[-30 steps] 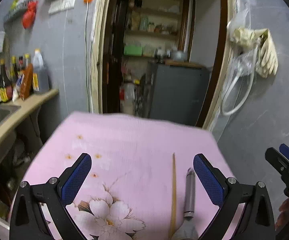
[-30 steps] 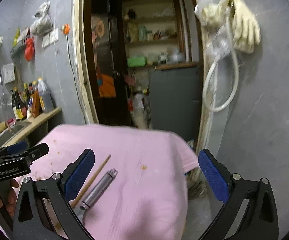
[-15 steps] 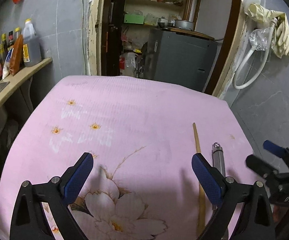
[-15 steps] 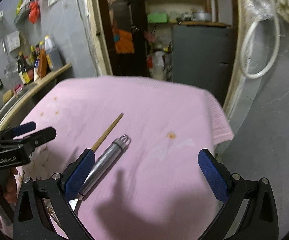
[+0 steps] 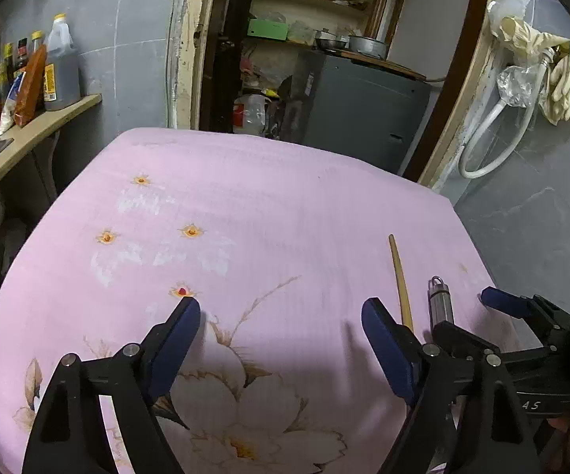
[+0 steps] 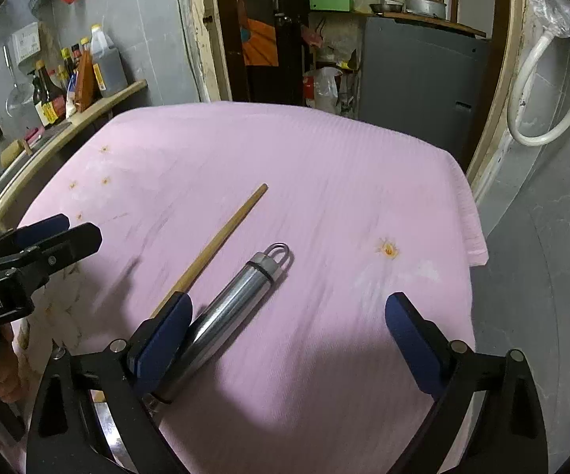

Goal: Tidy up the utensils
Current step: 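Grasp the chopstick with the left tool while the right tool grasps the metal-handled utensil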

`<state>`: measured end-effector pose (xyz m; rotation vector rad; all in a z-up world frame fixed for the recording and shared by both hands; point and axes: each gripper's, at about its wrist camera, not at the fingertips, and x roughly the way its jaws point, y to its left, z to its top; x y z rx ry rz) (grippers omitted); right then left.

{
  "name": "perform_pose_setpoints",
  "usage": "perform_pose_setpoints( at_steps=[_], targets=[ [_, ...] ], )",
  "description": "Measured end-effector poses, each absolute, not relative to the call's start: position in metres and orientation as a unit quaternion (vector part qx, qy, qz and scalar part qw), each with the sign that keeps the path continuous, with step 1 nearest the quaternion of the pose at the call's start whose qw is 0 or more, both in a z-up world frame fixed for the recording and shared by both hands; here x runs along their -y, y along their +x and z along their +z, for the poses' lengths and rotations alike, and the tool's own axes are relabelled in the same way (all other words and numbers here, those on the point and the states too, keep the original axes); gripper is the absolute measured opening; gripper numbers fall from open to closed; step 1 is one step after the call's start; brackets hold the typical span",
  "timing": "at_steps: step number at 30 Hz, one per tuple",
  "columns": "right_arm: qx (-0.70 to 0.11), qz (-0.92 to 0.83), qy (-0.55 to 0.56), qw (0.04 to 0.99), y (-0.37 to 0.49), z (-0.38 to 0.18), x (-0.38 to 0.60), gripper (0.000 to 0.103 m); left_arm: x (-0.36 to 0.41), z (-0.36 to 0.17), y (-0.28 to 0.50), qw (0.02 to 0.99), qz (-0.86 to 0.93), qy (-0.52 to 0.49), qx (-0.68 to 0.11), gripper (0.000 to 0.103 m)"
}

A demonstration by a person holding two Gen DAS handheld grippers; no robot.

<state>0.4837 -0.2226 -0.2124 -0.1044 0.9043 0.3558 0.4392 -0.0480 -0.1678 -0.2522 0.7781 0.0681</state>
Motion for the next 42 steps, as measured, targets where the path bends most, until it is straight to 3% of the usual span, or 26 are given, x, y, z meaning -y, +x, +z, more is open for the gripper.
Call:
perform_pose_setpoints(
  at_steps=[5, 12, 16, 23, 33, 37, 42],
  targets=[
    [-0.452, 0.163, -0.041, 0.876, 0.476, -0.213, 0.230, 0.078, 0.053, -0.167, 0.444, 0.917, 0.008, -0.124, -0.380, 0.072],
    [-0.462, 0.155, -0.025, 0.873, 0.460, -0.214, 0.254, 0.060, 0.076, -0.166, 0.459, 0.911, -0.059, -0.109, -0.394, 0.046],
    [-0.462, 0.155, -0.013, 0.873, 0.455, -0.216, 0.264, 0.056, 0.096, -0.168, 0.470, 0.898, -0.105, -0.096, -0.417, 0.032],
    [-0.462, 0.149, 0.009, 0.874, 0.456, -0.217, 0.270, 0.051, 0.125, -0.174, 0.482, 0.874, -0.137, -0.061, -0.462, 0.031],
    [-0.474, 0.125, 0.079, 0.868, 0.459, -0.220, 0.280, 0.035, 0.129, -0.172, 0.503, 0.862, -0.116, -0.048, -0.492, 0.009],
    [-0.477, 0.138, 0.088, 0.864, 0.462, -0.223, 0.279, 0.029, 0.124, -0.172, 0.501, 0.856, -0.118, -0.058, -0.500, 0.008],
    [-0.505, 0.145, 0.083, 0.847, 0.465, -0.222, 0.273, 0.029, 0.113, -0.171, 0.486, 0.847, -0.095, -0.061, -0.520, 0.007]
  ],
)
